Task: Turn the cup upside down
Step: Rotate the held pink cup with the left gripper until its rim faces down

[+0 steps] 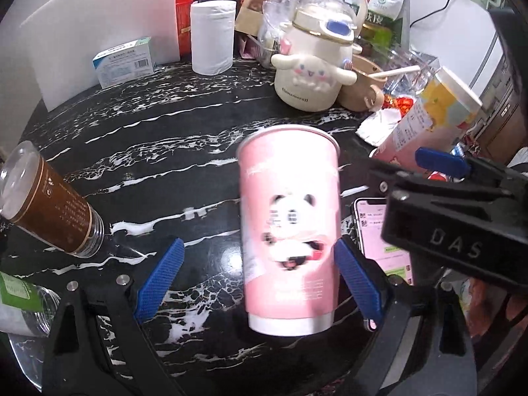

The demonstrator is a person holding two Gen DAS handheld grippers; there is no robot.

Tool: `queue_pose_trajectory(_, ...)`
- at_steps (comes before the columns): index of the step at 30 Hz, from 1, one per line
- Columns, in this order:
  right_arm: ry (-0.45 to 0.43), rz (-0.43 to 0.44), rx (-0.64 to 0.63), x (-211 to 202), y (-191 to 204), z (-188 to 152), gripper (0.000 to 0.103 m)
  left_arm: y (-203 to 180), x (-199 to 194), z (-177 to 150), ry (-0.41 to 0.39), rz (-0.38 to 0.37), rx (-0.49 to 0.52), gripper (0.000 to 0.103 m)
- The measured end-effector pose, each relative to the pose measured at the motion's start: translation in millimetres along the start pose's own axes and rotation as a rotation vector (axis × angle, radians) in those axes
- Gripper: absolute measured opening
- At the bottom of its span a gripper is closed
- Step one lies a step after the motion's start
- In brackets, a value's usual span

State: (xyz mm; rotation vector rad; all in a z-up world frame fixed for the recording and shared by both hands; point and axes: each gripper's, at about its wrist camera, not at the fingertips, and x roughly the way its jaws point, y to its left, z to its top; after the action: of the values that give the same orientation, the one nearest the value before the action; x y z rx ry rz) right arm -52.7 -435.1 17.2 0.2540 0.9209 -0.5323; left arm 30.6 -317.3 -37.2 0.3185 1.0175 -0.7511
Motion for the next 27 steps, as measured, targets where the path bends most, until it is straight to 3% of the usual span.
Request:
queue_pose_trajectory(5,0.001,0.009,0.006,2,-2,2,0.081,1,7,0,0.014,0.028,0.012,0.092)
queue_pose_trajectory(11,0.012,0.035,-0.002,9,5,4,0.081,7,8,-1,0.003,0.009,0.011,0.092)
queue_pose_trajectory(22,0.029,0.089,-0.008,17,16,6,0.081,22,11,-13,0.059,0.026,-0.008,0.089)
queue_pose_trajectory(25,0.036,0.099,-0.011,20,19,6,0.081,25,22,-15,0.108,-0.013,-0.028,0.074)
queue_pose_trajectory(27,0.038,0.103,-0.011,20,20,5,0.081,26,23,-17,0.102,-0.021,-0.031,0.072)
